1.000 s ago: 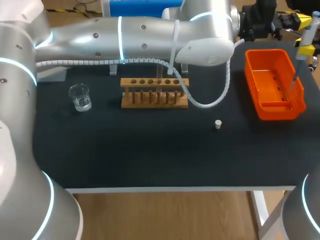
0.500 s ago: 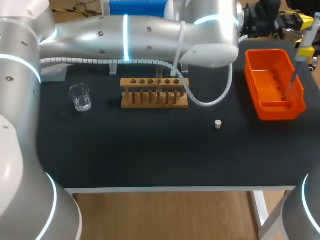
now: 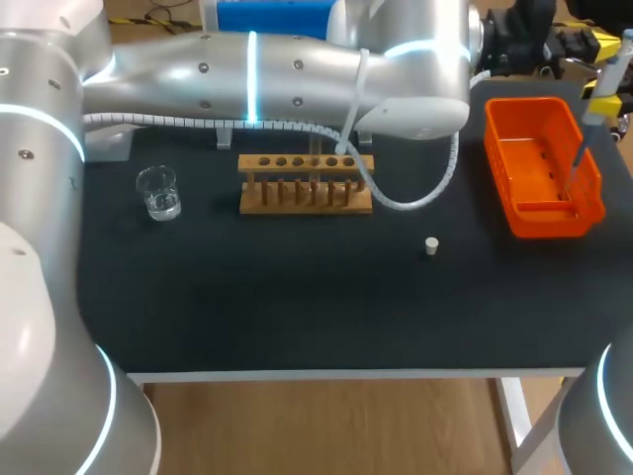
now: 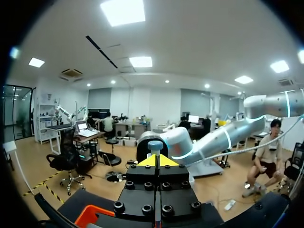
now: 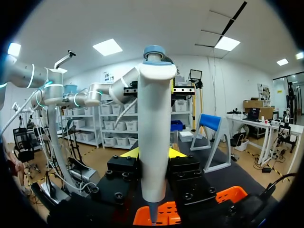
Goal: Invert the test tube, pick up the pipette, mount the tip to pipette, aspirate from beaker and dispense into the tube, eject the tip, return the pipette, and cap with the stopper.
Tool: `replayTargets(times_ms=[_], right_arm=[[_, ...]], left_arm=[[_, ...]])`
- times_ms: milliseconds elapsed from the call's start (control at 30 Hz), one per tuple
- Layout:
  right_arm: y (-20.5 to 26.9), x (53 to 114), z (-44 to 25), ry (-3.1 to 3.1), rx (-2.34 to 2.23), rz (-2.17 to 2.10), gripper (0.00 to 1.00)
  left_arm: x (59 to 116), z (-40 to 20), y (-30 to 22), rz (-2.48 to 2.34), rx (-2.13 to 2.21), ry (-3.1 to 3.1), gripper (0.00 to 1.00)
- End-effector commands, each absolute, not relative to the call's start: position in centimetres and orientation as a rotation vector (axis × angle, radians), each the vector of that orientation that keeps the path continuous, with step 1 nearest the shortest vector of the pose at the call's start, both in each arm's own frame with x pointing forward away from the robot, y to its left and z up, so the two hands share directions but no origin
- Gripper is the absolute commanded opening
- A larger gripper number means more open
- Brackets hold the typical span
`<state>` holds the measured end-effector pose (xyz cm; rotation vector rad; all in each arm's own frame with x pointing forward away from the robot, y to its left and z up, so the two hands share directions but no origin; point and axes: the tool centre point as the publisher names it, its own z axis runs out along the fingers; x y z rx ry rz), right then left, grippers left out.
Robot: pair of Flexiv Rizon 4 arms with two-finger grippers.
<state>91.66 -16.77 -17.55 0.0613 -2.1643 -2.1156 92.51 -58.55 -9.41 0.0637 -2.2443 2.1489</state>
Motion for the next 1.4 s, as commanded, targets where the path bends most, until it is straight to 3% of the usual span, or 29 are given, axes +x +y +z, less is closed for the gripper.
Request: replayTargets(times_ms=[33, 733, 800, 867, 933, 1400], right_arm=[[-16.7, 91.9, -16.3, -2.164, 0.070, -2.111, 0.00], [-16.7, 91.9, -16.3, -2.164, 0.070, -2.111, 0.00], [-16.7, 91.9, -16.3, -2.164, 0.070, -2.111, 0.00], [-16.7, 91.9, -16.3, -2.164, 0.070, -2.111, 0.00], [-16.7, 91.9, -16.3, -2.164, 0.070, -2.111, 0.00], [-16.7, 91.9, -16.3, -2.164, 0.070, -2.111, 0.00]], left_arm=[[93.0, -10.9, -59.2, 2.111, 0.015, -2.220, 0.00], [93.3, -5.7, -57.2, 2.171, 0.039, -2.261, 0.00], [93.4, -5.0, -57.0, 2.152, 0.025, -2.274, 0.46], [93.4, -4.5, -56.6, 2.120, 0.054, -2.280, 0.57], [93.4, -4.2, -56.1, 2.073, 0.083, -2.277, 1.00], [90.6, -3.7, -50.8, 1.925, 0.177, -2.365, 1.00]])
